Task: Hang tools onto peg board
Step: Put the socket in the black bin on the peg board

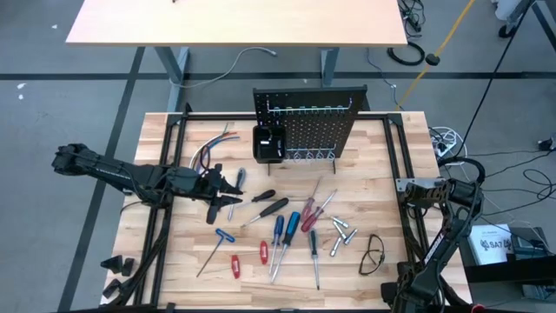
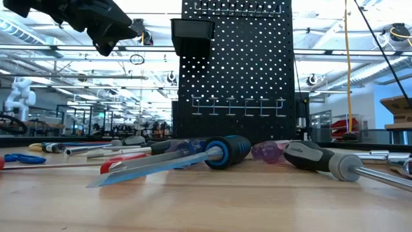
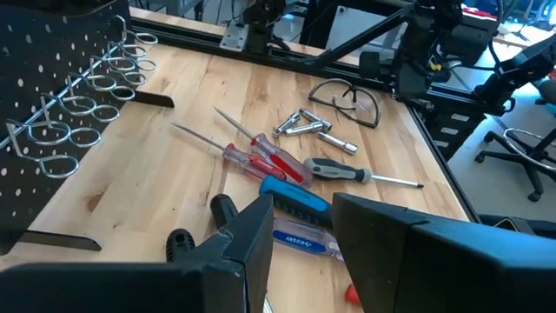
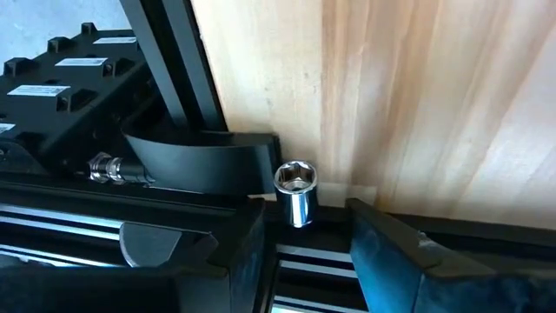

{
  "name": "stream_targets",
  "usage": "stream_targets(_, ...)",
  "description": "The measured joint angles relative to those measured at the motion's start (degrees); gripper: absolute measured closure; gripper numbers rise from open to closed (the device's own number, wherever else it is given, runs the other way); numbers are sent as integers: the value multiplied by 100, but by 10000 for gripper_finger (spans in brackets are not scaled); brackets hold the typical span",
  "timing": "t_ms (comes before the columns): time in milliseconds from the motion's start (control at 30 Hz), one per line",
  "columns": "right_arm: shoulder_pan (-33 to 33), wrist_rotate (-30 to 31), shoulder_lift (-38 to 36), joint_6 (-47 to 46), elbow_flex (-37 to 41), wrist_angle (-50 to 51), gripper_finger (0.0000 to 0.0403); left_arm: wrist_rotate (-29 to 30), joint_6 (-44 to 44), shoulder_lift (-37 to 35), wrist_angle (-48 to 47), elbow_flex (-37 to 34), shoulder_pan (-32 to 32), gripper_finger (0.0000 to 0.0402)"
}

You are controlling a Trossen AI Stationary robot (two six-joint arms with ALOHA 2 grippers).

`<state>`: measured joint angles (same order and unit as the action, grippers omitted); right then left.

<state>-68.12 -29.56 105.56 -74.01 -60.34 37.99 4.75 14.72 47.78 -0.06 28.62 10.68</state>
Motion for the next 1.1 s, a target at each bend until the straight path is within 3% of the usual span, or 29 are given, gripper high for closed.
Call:
stream_targets(300,-27,322,-2,-269,-2,-84,250,-4,157,29,-32,0,2,275)
stream_targets(600,-10,219,293,-749,-26,-141,252,-5,600,29,-454,2,150,275)
stream_targets(967,271,84,343,-789,-13,-162,336,-4,819,29,-503,2,260,275)
stream_targets(1100,354,-30,341,-804,-4,-253,347,-4,896,29,-514,2,261,275)
